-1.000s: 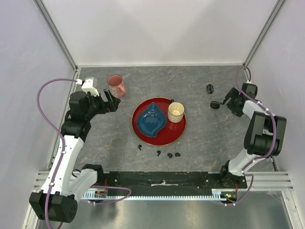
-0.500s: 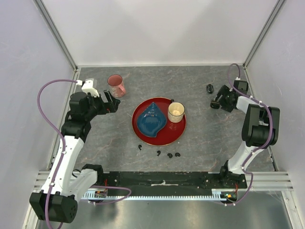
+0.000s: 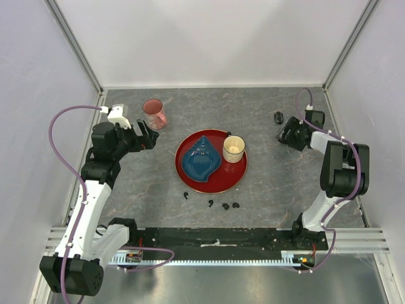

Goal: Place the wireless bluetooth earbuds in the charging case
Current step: Pick up the charging case at the center of the board.

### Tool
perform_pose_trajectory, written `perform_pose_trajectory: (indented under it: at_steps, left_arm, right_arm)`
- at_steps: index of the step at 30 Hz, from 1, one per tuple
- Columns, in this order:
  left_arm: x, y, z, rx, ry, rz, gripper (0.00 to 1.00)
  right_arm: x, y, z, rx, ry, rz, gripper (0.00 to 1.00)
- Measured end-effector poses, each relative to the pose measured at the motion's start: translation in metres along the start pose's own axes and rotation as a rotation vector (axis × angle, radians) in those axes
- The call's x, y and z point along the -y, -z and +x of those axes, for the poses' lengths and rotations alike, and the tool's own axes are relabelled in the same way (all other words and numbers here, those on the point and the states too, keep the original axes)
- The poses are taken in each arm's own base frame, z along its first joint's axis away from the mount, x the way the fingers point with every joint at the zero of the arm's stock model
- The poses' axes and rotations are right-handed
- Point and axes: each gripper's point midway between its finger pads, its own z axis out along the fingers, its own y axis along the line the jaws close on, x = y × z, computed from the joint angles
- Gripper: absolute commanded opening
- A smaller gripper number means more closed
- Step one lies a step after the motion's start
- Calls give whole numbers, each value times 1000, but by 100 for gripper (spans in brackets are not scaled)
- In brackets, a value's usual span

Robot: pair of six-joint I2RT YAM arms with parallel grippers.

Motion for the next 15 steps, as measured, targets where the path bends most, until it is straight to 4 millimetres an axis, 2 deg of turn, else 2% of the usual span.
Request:
perform_pose_trajectory:
  at_steps: [15]
  left_arm:
    - [-5, -1, 4, -7, 7, -13, 99]
  right_arm:
    - [-38, -2, 30, -68, 231, -45, 72]
